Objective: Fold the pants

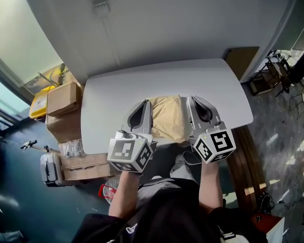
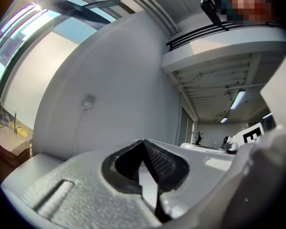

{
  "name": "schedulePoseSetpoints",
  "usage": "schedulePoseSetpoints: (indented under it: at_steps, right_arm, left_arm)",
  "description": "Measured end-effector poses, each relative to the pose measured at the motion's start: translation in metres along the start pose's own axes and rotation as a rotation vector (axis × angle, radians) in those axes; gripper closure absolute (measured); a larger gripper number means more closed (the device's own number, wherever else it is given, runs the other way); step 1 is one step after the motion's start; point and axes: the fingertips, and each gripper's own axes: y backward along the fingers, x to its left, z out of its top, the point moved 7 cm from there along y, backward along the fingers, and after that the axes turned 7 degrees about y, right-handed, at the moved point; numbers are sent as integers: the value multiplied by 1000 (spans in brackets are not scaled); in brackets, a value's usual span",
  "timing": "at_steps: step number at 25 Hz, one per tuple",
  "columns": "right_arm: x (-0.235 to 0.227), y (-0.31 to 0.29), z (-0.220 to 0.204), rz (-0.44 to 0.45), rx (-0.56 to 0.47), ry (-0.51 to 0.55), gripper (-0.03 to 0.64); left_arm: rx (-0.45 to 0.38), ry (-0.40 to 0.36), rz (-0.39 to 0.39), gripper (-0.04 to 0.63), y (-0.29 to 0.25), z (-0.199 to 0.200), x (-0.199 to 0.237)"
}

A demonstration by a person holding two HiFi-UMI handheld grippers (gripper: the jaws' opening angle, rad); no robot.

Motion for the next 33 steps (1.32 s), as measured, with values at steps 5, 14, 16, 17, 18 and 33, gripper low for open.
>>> schedulePoseSetpoints:
  at_steps: [5,14,16,17,18,33]
  right_arm:
    - [12,3,4,46,-27,27,614]
    - [11,10,-4,46,1,29,613]
    - [11,13,-5,47,5,33,612]
    - [10,13,-5,47,6,34,614]
    - [10,14,-4,45,6,35,612]
    - [9,24,-6,29,26,59,612]
  left_arm:
    - [7,5,9,592,2,-5,-5]
    - [15,22,22,592,8,-15,-6]
    - [18,27,23,592,9,-17,-7]
    - [20,30,21,592,9,-18,-7]
    - [23,33,18,592,9,-19,-8]
    - [42,69,11,592,13,-33,-5]
